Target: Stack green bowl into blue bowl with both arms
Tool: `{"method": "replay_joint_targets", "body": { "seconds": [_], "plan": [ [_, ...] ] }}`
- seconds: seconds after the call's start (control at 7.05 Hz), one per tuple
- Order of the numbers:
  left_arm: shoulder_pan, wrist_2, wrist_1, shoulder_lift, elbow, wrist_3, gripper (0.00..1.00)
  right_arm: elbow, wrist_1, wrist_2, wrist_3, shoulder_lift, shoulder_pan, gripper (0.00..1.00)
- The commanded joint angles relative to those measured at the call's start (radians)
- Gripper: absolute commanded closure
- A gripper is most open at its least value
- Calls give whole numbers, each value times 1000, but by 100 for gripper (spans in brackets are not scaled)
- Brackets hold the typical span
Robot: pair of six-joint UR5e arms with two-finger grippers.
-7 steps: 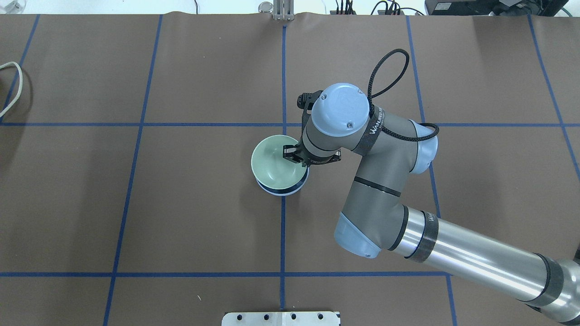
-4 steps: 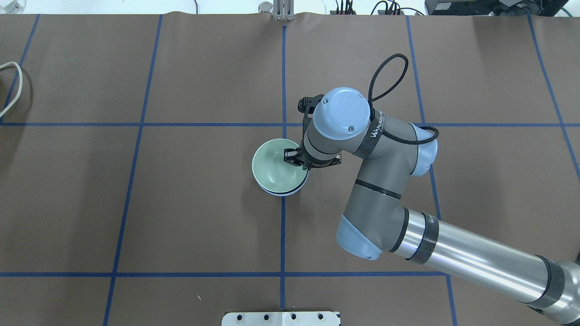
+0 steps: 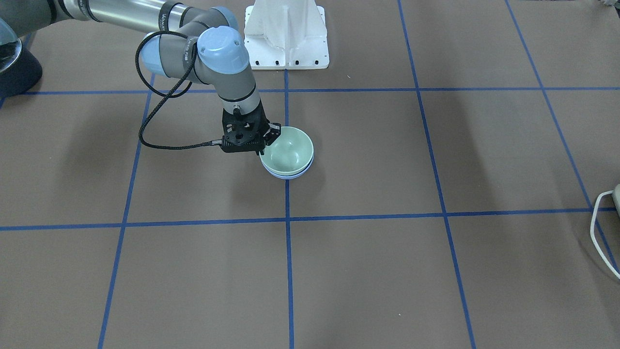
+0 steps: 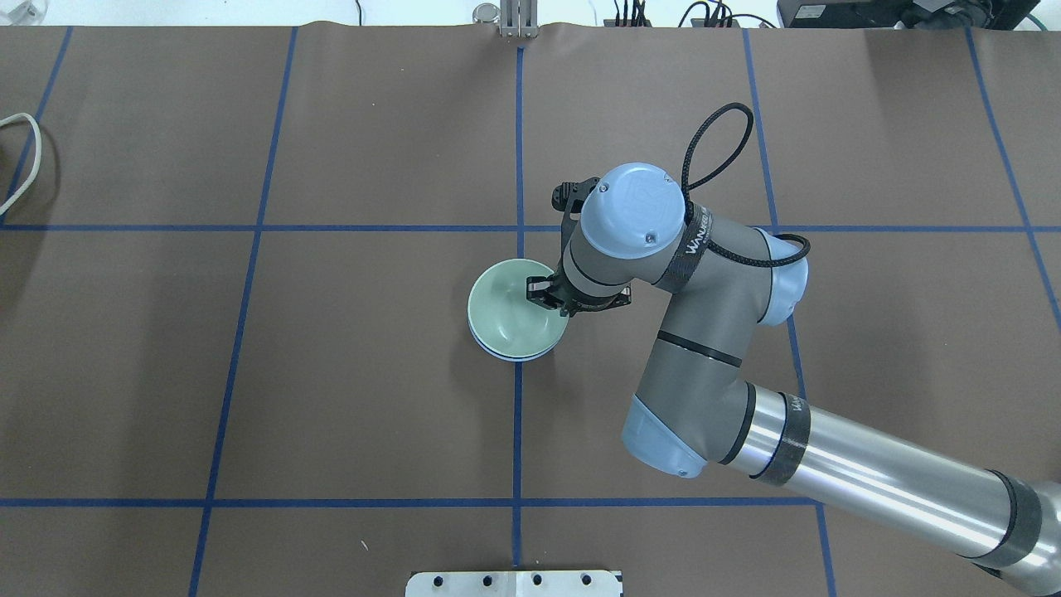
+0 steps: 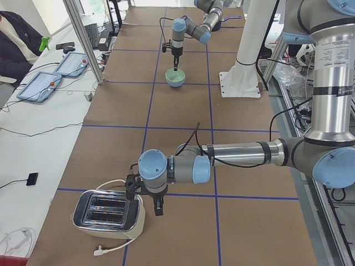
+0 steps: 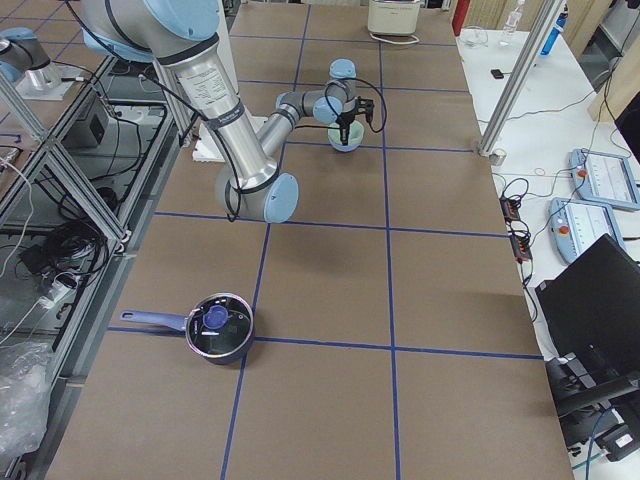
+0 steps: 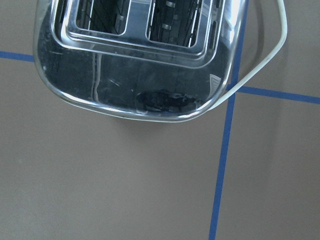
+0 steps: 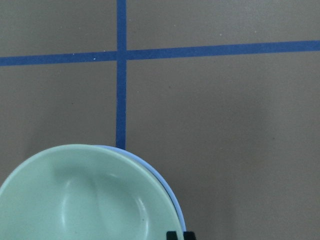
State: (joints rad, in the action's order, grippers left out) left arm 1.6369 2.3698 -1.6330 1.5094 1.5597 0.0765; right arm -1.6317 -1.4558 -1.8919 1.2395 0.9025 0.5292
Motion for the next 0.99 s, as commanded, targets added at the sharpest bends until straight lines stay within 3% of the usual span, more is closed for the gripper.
{"method": "replay_joint_targets", "body": {
  "seconds": [0.0,0.14,0.28,0.43,0.57,0.85],
  "plan": [
    [0,0,-2,0,-1,0,1,1,5,1,0,-2,0,100],
    [0,0,-2,0,-1,0,1,1,5,1,1,-2,0,76],
    [0,0,-2,0,-1,0,1,1,5,2,2,-4,0,32],
    [0,0,-2,0,-1,0,1,-2,5,4,3,-10,0,1],
    [0,0,-2,0,-1,2,1,-22,2,4,2,-14,20,0],
    [0,2,-2,2,2,23,1,-54,-9,-138,-46,13,200,0]
  ]
}}
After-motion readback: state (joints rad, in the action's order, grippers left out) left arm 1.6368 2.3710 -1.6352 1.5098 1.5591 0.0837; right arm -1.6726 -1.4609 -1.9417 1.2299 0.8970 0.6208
